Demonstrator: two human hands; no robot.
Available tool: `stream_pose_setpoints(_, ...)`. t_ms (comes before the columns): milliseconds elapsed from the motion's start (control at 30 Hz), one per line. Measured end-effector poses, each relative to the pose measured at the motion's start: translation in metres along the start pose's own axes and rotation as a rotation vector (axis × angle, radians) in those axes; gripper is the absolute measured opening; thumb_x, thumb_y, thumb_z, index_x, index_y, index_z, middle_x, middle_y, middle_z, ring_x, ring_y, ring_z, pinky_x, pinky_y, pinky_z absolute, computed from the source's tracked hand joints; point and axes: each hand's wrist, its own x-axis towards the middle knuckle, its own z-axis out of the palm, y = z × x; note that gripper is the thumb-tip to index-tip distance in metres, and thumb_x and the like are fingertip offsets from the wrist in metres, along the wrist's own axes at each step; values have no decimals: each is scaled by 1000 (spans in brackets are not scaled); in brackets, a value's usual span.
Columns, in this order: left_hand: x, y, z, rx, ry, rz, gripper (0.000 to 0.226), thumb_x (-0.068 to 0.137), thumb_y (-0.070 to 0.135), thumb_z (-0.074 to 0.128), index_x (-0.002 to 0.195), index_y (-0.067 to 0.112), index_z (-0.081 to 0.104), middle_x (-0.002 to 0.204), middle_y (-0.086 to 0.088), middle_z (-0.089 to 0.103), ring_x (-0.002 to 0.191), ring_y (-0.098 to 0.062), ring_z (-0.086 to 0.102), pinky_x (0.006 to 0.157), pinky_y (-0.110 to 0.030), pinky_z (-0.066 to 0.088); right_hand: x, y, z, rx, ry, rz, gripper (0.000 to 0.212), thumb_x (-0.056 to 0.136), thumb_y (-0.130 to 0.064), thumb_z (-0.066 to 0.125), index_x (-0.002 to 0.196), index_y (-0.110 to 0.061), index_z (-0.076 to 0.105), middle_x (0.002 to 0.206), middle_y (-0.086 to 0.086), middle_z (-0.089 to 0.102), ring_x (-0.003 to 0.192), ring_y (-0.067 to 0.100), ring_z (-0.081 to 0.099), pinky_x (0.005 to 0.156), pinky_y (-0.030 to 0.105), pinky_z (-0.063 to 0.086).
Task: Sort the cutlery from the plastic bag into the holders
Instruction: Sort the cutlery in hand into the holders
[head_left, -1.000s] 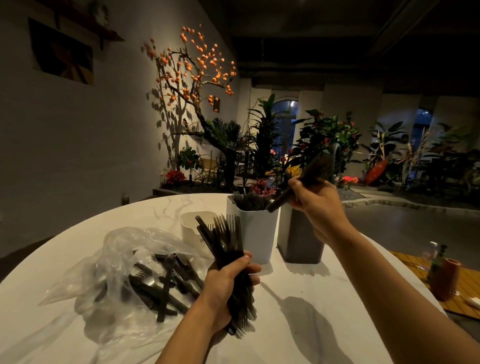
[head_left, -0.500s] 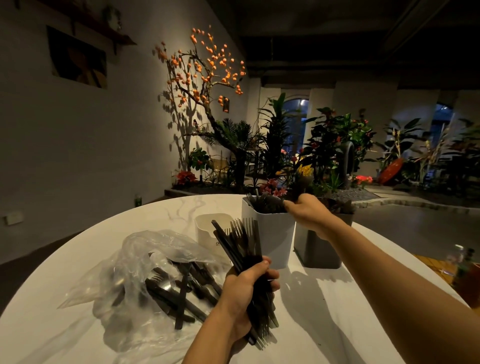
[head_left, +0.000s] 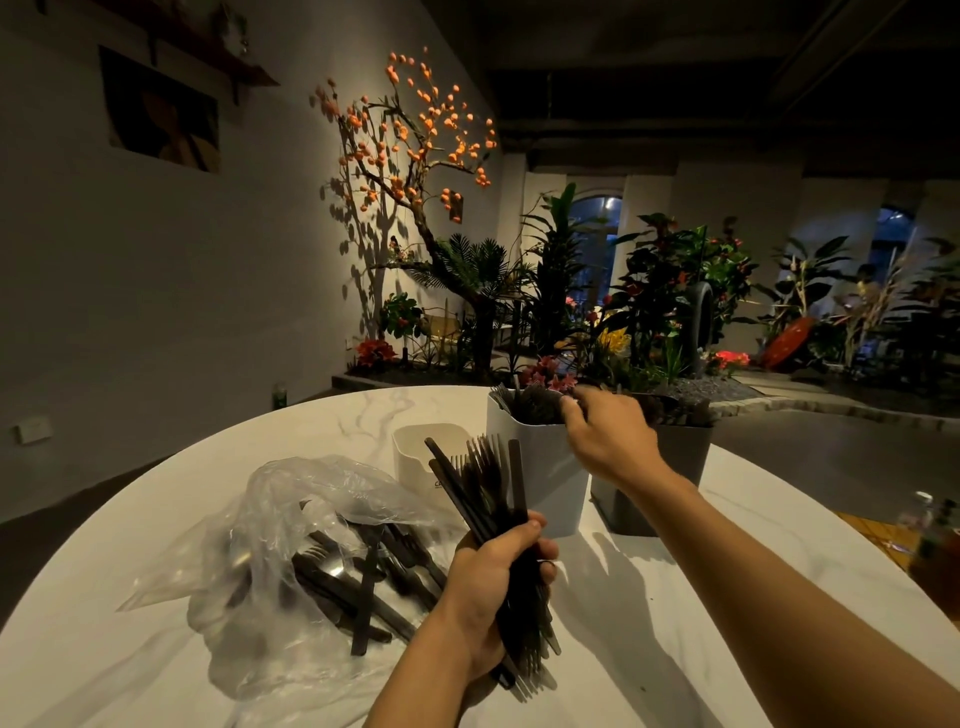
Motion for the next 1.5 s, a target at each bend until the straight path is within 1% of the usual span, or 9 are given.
stream_pose_setpoints(100,2,-1,-1,1,1,-2,12,94,8,68,104,3,71,79,-15,62,63,-21,58,59,-28,51,-3,6,6,-33,-60,45,49,106,-48,31,149,-27,40,154,9,37,143,35,30,108,59,37)
stream_pose_setpoints(233,5,-4,-1,51,30,14,13,92,11,71,101,2,72,75,-13,61,60,-20,57,55,-29,49,-28,-13,12,265,381,-186,28,102,-34,52,118,-17,66,116,4,51,109,21,49,90,45,50)
stream_pose_setpoints(333,5,-5,-1,99,47,37,20,95,13,65,109,-1,71,76,-13,62,62,-20,58,59,-34,48,-46,-37,14,372,133,-244,35,90,-56,64,98,-22,69,105,-3,50,97,7,48,78,26,44)
stream_pose_setpoints(433,4,-4,-1,159,35,50,20,99,17,61,106,0,70,78,-14,61,64,-21,56,63,-34,49,-48,-46,24,179,-241,-125,54,74,-71,70,110,-31,68,117,-2,47,110,15,47,90,34,51)
stream_pose_setpoints(600,3,-5,-2,227,31,69,18,97,15,62,100,0,70,77,-14,59,64,-20,56,62,-33,49,-48,-43,14,479,-440,16,18,93,-29,68,108,-19,71,100,5,71,94,19,68,76,31,59)
stream_pose_setpoints(767,1,-4,-3,229,-31,73,23,97,17,63,115,7,74,83,-14,63,68,-21,62,64,-31,50,-49,-36,-5,652,-361,57,7,95,-17,67,101,-16,71,97,6,73,97,19,68,86,32,53)
stream_pose_setpoints(1000,-1,-2,-2,92,-71,3,22,97,21,65,115,8,69,80,-8,62,60,-17,54,56,-25,45,-40,-26,-32,961,-73,71,11,103,-19,55,102,-13,64,92,10,67,77,13,57,60,20,38)
stream_pose_setpoints(1233,1,-1,-4,69,-33,14,20,98,22,63,112,11,72,73,-5,58,58,-14,51,54,-24,43,-41,-15,-46,869,-422,56,18,99,-27,59,104,-10,63,97,16,72,73,17,59,60,25,40)
stream_pose_setpoints(1500,4,0,-5,-8,-37,26,21,97,13,61,116,8,68,73,-9,57,57,-17,52,50,-25,43,-28,-10,-66,1127,258,1,14,102,-19,53,102,-7,59,95,7,69,88,13,66,76,27,55)
